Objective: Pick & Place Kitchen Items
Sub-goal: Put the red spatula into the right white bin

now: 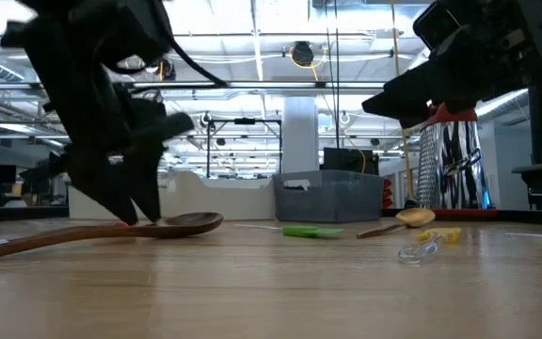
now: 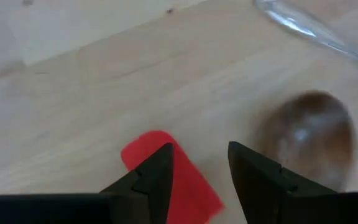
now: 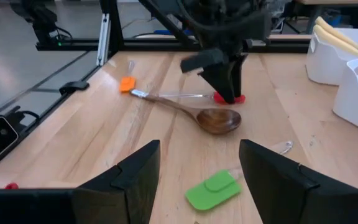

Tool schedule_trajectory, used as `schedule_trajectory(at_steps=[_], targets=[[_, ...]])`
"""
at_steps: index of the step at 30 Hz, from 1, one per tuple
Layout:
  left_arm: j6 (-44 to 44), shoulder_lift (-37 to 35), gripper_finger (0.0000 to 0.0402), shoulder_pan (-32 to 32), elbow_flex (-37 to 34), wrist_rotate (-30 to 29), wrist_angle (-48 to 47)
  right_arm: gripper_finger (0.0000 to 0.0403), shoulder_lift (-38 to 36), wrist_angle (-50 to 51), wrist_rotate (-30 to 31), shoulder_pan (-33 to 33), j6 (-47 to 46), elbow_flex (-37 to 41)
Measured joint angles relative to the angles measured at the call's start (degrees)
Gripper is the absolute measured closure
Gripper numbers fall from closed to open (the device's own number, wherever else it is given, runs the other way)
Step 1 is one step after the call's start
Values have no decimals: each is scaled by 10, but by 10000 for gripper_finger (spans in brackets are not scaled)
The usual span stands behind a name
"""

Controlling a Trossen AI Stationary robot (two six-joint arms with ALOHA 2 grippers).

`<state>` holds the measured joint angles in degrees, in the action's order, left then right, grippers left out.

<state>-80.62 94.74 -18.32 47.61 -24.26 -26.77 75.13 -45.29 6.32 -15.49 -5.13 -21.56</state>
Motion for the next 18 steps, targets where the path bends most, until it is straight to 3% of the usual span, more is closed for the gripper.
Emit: schedule_trajectory(at_steps=[7,18], targets=[[-51,-9,243,-13,39,-8,-96,190,0,-7,0,0,-2,0],[-181,31,243,-24,40,1,-103,190,0,-19,18,0,-2,0]])
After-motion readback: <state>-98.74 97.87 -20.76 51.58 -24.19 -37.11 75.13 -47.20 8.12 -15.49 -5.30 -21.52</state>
